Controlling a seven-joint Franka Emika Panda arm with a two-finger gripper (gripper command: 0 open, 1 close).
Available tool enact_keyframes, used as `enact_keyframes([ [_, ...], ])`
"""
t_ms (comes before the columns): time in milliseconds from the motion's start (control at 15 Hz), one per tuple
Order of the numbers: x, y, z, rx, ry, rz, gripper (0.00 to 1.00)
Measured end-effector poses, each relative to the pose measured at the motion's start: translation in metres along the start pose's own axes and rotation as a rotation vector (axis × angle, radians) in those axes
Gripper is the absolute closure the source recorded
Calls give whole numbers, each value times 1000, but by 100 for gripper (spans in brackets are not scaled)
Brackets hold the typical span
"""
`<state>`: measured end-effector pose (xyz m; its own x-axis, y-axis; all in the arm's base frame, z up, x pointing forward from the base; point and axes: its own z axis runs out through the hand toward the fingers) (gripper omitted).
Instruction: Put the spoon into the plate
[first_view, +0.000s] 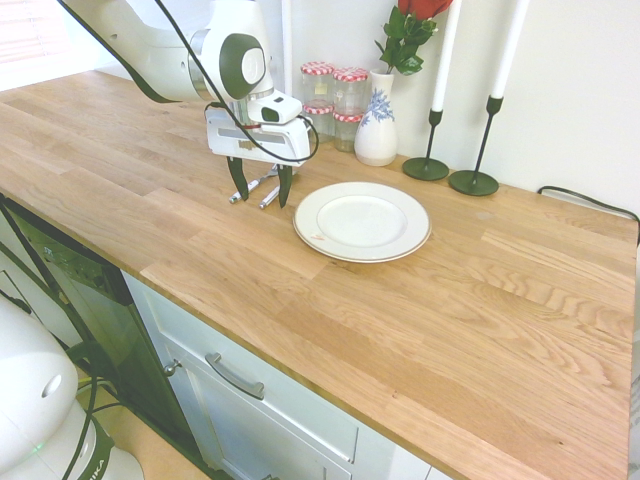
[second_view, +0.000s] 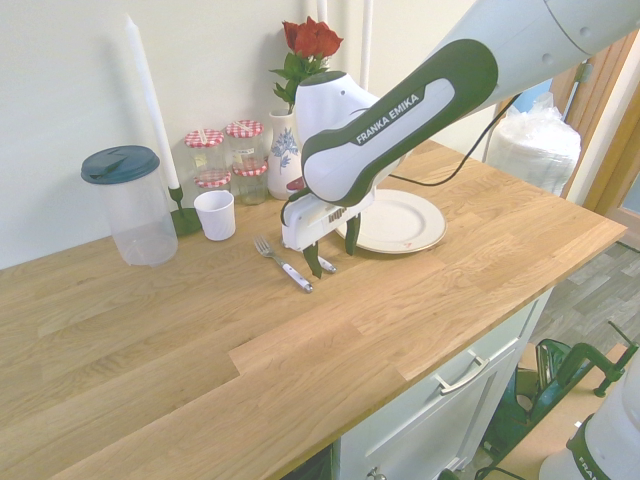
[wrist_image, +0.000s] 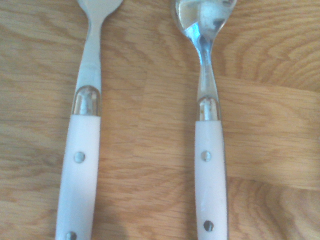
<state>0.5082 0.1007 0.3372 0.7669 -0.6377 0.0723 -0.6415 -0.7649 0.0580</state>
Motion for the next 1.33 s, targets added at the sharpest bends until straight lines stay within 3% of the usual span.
enact_keyframes([
  [1333,0,-21,5,49,-40,4,100],
])
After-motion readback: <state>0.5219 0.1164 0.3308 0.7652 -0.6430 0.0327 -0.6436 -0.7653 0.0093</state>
